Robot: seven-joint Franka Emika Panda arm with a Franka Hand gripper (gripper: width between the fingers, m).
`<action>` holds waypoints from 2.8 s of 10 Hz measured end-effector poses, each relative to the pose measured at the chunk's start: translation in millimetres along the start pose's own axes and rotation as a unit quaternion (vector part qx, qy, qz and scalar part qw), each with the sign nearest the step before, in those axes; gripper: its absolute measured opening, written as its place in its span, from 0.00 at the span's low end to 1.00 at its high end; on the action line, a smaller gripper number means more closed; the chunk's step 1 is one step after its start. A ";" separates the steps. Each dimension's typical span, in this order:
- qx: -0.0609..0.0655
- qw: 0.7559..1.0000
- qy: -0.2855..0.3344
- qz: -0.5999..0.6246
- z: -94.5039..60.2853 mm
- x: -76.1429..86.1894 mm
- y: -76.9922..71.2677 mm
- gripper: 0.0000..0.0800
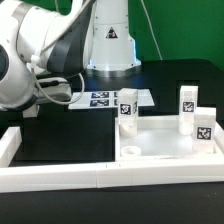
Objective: Assemble square table
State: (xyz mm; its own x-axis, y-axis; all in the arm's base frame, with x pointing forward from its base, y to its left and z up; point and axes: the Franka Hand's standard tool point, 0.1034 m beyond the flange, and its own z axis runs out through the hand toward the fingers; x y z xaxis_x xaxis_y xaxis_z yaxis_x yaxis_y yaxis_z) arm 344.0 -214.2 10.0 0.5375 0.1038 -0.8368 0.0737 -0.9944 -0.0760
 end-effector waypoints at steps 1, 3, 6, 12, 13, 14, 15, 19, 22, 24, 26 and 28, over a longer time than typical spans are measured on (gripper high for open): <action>0.000 1.000 0.000 0.000 0.0 0.0 0.0 0.36; 0.002 1.000 -0.007 0.002 -5.9 -2.5 -6.1 0.36; 0.002 1.000 -0.027 -0.011 -82.2 -32.1 -46.2 0.36; -0.006 1.000 0.026 -0.015 -137.2 -37.9 -55.5 0.36; 0.013 0.998 0.054 -0.010 -142.9 -32.7 -66.9 0.36; 0.022 0.994 0.103 -0.003 -167.5 -27.3 -82.6 0.36; 0.025 0.989 0.139 0.031 -194.0 -24.5 -99.3 0.36; 0.031 0.959 0.258 0.112 -280.5 -3.3 -128.9 0.36; 0.021 0.922 0.371 0.110 -286.0 3.4 -128.1 0.36; 0.010 0.890 0.442 0.112 -292.8 8.5 -125.9 0.36; 0.005 0.842 0.523 0.132 -292.3 24.1 -141.9 0.36; 0.008 0.800 0.584 0.136 -304.7 48.8 -178.1 0.36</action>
Offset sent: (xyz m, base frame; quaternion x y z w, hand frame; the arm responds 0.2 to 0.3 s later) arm 0.0411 0.0523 0.0671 -0.0223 -0.0233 0.0076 0.9995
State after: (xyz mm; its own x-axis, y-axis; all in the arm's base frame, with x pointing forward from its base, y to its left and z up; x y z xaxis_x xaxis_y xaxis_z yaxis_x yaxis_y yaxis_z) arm 613.1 -25.6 147.9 0.9511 -0.1772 0.2530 -0.1853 -0.9826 0.0086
